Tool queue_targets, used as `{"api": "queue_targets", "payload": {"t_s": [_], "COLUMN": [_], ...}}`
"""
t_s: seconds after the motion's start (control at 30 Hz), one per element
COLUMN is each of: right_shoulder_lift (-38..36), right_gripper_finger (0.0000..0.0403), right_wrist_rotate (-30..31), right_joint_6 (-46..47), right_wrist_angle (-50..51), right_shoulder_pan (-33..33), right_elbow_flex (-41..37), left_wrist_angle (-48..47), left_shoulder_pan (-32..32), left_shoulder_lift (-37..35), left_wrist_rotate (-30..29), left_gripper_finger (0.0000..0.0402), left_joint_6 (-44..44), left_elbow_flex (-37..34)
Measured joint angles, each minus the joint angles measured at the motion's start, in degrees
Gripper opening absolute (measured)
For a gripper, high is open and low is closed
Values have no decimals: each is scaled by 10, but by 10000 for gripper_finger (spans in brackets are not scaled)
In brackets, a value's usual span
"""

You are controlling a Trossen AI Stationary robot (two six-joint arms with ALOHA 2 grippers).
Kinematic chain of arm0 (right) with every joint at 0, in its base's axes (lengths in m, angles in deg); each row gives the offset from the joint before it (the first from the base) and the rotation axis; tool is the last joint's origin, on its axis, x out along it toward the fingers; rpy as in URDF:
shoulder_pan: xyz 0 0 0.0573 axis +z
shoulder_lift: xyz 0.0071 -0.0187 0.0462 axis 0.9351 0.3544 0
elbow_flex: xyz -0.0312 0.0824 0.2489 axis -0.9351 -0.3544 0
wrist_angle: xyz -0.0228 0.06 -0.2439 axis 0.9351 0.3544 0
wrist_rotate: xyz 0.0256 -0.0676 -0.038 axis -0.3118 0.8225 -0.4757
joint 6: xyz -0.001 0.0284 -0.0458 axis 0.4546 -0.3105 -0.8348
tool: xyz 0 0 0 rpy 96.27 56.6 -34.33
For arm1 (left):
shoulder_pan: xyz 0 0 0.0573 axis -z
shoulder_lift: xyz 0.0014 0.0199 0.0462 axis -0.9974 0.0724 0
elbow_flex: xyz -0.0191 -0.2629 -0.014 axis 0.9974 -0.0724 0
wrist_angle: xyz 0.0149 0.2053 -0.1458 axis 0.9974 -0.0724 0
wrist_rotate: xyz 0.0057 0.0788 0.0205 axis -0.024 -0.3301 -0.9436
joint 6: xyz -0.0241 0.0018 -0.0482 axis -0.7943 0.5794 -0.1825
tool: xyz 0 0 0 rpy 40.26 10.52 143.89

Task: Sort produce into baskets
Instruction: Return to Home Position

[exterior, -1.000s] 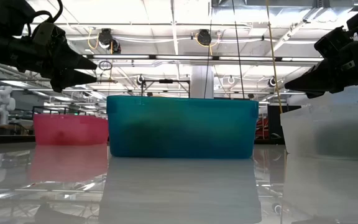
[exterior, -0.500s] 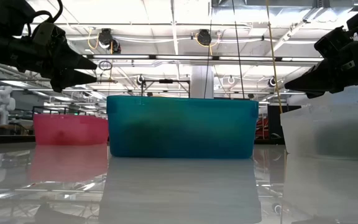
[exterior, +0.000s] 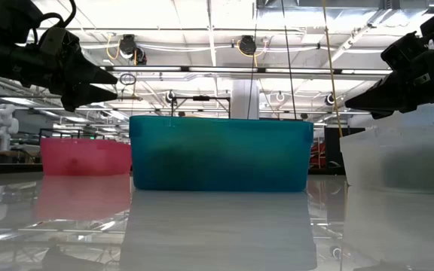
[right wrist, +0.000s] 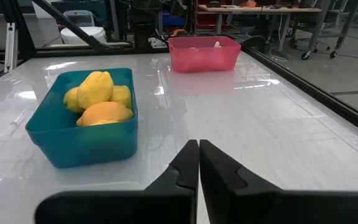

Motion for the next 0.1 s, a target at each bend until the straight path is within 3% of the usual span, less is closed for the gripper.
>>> {"api": "queue_targets", "payload": {"t_s": [0.1], "right_shoulder_lift": [0], "right_gripper_finger": [6], "right_wrist_rotate": [0], "right_joint_6": [0], "right_wrist_angle": [0], "right_shoulder_pan": [0], "right_elbow_flex": [0], "left_wrist_angle": [0], "left_shoulder_pan": [0], "left_shoulder_lift": [0], "left_wrist_rotate": [0], "left_gripper_finger": [274], "left_joint_6": [0], "left_elbow_flex": [0]}}
